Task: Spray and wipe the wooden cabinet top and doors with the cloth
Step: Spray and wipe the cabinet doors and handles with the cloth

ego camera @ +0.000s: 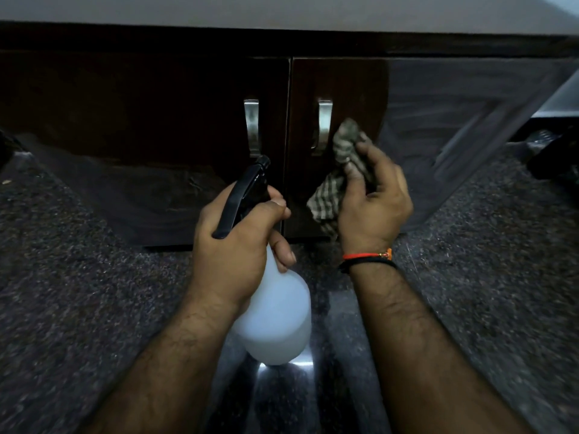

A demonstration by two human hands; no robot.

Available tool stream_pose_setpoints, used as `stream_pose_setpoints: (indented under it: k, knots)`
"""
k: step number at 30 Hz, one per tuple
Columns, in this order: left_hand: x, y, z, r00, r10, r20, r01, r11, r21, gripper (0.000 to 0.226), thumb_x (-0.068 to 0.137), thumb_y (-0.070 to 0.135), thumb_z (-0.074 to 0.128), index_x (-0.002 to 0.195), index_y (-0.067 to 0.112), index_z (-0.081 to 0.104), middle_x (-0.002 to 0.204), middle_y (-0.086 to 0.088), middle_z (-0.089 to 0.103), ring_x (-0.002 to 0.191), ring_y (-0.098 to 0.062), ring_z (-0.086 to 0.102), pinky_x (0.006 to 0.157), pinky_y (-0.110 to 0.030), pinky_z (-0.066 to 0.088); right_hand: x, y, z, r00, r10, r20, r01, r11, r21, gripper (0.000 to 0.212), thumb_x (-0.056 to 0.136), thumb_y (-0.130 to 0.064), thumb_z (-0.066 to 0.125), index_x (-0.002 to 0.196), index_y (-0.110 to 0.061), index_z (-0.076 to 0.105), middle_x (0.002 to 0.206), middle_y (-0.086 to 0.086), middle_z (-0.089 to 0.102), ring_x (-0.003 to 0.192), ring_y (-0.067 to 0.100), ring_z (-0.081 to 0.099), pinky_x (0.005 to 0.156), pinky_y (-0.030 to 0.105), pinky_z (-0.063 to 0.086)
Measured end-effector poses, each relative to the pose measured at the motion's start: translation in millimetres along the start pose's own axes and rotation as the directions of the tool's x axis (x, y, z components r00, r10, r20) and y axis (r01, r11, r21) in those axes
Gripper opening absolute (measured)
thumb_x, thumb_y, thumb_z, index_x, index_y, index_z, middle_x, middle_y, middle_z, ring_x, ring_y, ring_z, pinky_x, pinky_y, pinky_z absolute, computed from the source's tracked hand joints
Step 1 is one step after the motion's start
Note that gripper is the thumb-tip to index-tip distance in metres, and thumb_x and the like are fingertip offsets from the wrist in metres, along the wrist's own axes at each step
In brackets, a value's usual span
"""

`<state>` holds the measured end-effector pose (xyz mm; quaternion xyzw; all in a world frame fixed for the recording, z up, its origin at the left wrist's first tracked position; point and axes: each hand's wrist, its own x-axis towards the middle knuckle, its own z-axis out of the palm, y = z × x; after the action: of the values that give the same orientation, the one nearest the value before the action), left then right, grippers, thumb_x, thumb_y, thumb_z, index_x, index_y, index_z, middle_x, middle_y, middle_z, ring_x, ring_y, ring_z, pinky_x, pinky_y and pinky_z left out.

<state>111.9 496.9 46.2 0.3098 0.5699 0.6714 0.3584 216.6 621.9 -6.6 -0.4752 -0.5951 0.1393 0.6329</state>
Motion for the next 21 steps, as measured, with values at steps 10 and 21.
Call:
stream_pose_setpoints:
  k: [10,21]
  knots:
    - [5,-7,36,0.998,0.003,0.066,-0.001,1.000,-0.027,0.009,0.080,0.013,0.064,0.081,0.004,0.065,0.074,-0.028,0.060,0.037,-0.029,0.055,0.043,-0.033,0.047,36,-18,-5,0.968,-0.250,0.032,0.251,0.968,-0.004,0.027,0.086,-0.008,0.076,0.112,-0.013,0.077,0.097,0.011,0.063,0.088,0.014,0.061,0.079,0.014,0.048]
    - [3,-11,71,0.990,-0.011,0.138,0.021,0.997,-0.068,0.005,0.079,0.012,0.063,0.082,0.008,0.066,0.076,-0.010,0.067,0.037,-0.029,0.054,0.042,-0.034,0.047,79,-11,-28,0.944,-0.324,-0.063,0.319,0.945,-0.079,0.023,0.081,-0.013,0.078,0.104,-0.017,0.080,0.095,0.009,0.064,0.085,0.024,0.063,0.076,0.039,0.056]
